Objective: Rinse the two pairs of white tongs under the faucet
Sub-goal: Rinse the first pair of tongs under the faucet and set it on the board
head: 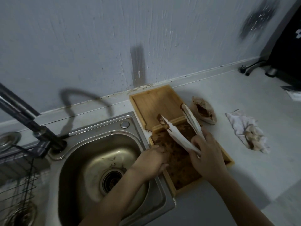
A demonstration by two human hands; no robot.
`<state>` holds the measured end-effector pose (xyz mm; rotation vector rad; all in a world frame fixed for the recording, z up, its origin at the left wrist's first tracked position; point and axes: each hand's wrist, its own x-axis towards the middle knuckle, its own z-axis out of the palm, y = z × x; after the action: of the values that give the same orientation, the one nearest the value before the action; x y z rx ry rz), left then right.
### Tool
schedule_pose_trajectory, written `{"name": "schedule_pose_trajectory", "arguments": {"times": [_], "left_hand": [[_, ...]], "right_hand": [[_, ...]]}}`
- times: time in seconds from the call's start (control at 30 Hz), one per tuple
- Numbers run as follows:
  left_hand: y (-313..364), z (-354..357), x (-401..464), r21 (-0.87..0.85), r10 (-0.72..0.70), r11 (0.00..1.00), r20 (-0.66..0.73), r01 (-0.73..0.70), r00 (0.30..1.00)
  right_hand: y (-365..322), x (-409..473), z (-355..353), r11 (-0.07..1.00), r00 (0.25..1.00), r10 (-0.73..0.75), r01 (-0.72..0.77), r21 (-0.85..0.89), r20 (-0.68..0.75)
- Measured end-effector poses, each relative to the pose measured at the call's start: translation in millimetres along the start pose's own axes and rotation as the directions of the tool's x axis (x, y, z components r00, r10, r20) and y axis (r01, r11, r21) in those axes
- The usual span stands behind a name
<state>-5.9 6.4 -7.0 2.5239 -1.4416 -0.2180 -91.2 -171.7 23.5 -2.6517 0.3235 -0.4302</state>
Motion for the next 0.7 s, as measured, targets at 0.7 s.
{"name": "schedule_pose_trajectory", "arguments": {"times": [0.7], "left_hand": [[-79.0, -111.9, -164.5, 0.014, -0.289, 0.894, -0.746, 0.447, 0.601]], "right_hand": [[-178.8, 40.8, 22.5, 0.723, 0.931, -0.306, 0.093, 0.684, 0.197]]}}
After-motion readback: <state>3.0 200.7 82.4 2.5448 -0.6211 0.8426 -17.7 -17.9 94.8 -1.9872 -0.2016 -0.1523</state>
